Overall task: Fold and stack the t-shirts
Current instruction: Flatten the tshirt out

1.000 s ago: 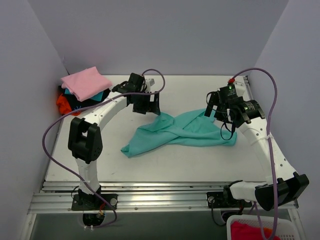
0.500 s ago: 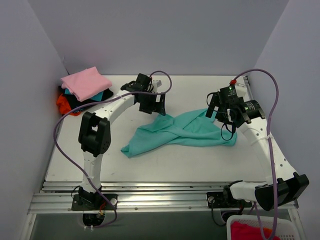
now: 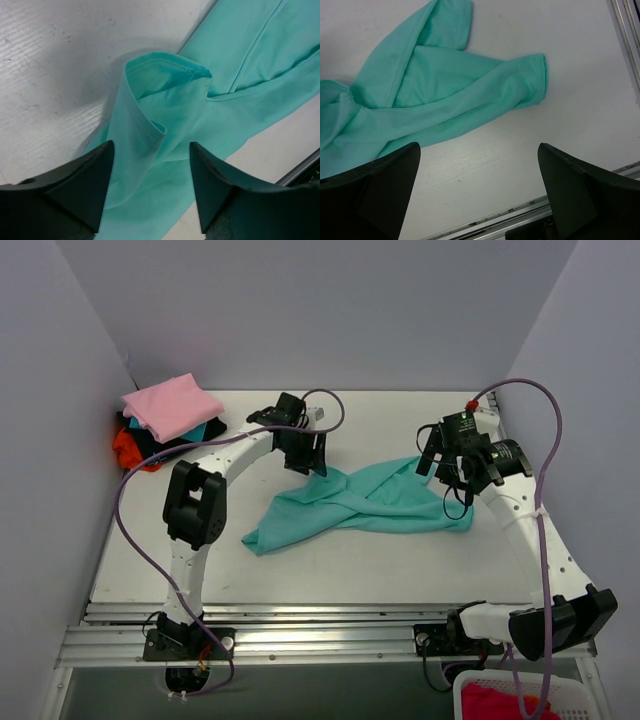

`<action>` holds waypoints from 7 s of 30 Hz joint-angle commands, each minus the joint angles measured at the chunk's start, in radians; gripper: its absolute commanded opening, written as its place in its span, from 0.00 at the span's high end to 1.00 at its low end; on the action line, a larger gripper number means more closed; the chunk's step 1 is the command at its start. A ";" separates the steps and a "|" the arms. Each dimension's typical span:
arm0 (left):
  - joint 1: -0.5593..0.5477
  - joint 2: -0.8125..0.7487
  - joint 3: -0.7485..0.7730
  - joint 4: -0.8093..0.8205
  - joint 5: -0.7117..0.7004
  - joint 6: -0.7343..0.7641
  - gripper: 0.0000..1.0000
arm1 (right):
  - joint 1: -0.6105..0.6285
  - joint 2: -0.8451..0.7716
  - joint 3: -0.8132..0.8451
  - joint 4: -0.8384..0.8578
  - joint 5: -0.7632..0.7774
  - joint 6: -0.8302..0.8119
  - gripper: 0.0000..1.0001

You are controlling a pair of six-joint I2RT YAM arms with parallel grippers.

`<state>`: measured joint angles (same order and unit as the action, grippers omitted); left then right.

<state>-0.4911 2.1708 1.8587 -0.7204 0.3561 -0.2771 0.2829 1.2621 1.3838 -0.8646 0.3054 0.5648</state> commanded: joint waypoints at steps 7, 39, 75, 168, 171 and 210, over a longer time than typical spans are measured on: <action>-0.007 0.034 0.033 0.029 -0.022 -0.019 0.98 | -0.056 0.013 0.006 -0.019 0.011 -0.029 0.00; 0.032 -0.213 -0.185 0.098 0.014 -0.030 0.98 | -0.456 0.479 -0.094 0.182 -0.108 0.038 0.02; 0.109 -0.230 -0.253 0.147 0.053 -0.057 0.98 | -0.482 0.660 -0.083 0.286 -0.037 0.043 0.46; 0.322 0.131 0.610 0.179 -0.235 -0.191 0.98 | -0.318 0.447 -0.017 0.772 0.133 -0.014 1.00; 0.344 0.421 0.848 0.124 -0.229 -0.247 0.26 | -0.323 0.633 0.055 0.820 0.164 -0.022 0.95; 0.235 -0.039 0.006 0.279 -0.132 -0.189 0.32 | -0.257 0.456 -0.101 0.598 -0.140 0.095 1.00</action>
<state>-0.2600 2.0655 1.7691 -0.4271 0.1795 -0.5213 0.0269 1.6142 1.2446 -0.2523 0.2428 0.6556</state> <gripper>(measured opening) 0.696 0.008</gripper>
